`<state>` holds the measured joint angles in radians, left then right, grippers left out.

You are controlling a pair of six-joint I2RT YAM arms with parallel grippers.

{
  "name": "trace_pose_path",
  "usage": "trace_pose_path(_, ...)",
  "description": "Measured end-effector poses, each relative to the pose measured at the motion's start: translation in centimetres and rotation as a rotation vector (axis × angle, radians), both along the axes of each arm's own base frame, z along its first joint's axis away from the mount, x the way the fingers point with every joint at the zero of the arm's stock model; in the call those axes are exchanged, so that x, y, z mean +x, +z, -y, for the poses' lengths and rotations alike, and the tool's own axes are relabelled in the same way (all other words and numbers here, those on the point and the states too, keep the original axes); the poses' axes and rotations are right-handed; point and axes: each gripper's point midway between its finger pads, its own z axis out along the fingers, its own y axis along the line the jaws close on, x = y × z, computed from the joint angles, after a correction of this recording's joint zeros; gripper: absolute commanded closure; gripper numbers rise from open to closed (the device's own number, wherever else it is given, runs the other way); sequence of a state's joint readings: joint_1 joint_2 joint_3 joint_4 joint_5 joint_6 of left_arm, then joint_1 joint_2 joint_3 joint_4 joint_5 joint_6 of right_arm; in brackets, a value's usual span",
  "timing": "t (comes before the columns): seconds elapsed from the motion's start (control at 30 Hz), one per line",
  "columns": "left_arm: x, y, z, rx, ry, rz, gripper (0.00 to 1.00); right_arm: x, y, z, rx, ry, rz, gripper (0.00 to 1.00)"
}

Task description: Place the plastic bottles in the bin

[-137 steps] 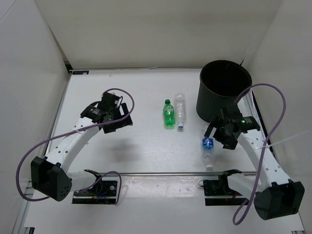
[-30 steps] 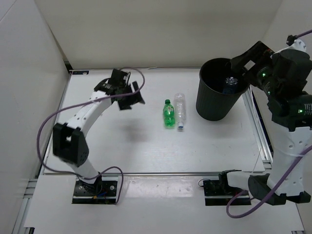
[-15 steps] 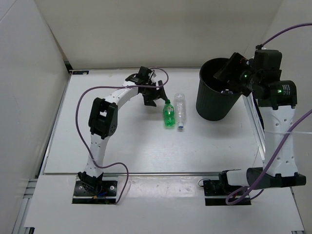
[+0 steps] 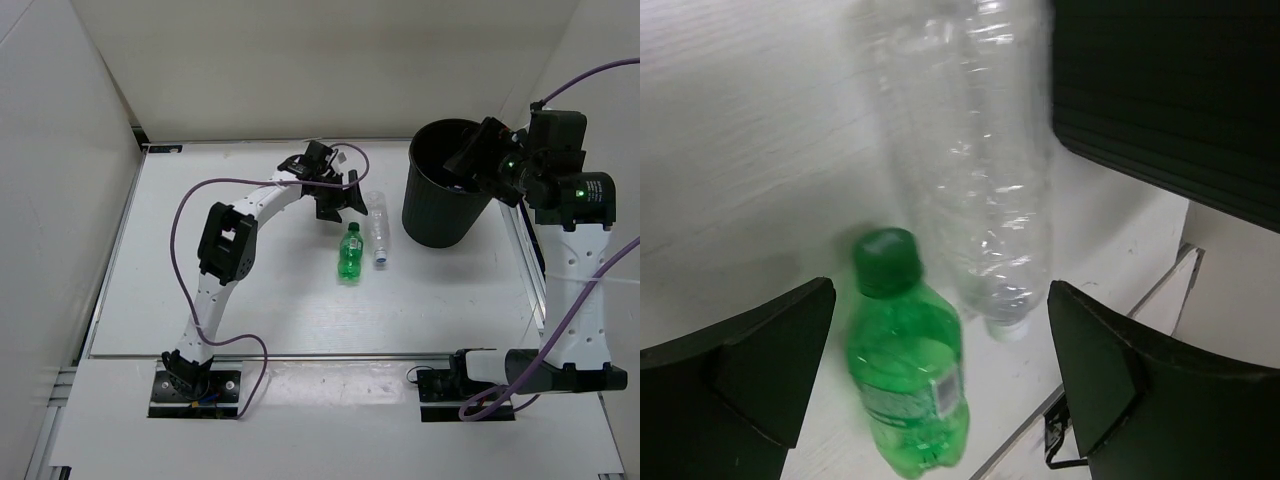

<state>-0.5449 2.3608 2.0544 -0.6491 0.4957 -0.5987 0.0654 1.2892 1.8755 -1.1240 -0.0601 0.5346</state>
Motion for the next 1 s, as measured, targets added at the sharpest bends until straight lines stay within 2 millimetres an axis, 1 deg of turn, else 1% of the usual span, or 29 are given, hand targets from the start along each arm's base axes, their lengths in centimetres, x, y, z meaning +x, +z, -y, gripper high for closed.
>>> trace_pose_path(0.17, 0.0, -2.5, -0.5, 0.029, 0.009, -0.043, 0.03, -0.2, -0.1, 0.0, -0.001, 0.004, -0.004, 0.00)
trace_pose_path(0.23, -0.1, -3.0, -0.7, 0.039, 0.011, -0.057, 0.03, -0.3, -0.1, 0.0, -0.002, 0.005, -0.004, 0.00)
trace_pose_path(0.43, -0.3, -3.3, -0.8, 0.045, 0.011, -0.067, 0.03, -0.3, -0.3, 0.0, -0.003, 0.006, -0.007, 0.00)
trace_pose_path(0.57, -1.3, -4.5, -1.2, 0.060, 0.007, -0.110, 0.03, -0.4, -1.1, 0.0, -0.006, 0.007, -0.028, 0.00)
trace_pose_path(0.73, -2.3, -4.5, -1.2, 0.050, -0.011, -0.132, 0.04, -0.4, -2.1, 0.0, -0.008, 0.007, -0.059, 0.00)
trace_pose_path(0.83, -3.1, -4.5, -1.2, 0.036, -0.025, -0.157, 0.06, -0.4, -2.3, 0.0, -0.009, 0.007, -0.064, 0.00)
trace_pose_path(0.9, -3.5, -4.6, -1.2, 0.028, -0.034, -0.174, 0.10, -0.4, -2.4, 0.0, -0.009, 0.007, -0.067, 0.00)
trace_pose_path(1.0, -4.2, -4.7, -1.2, 0.021, -0.042, -0.197, 0.13, -0.4, -2.6, 0.0, -0.009, 0.007, -0.072, 0.00)
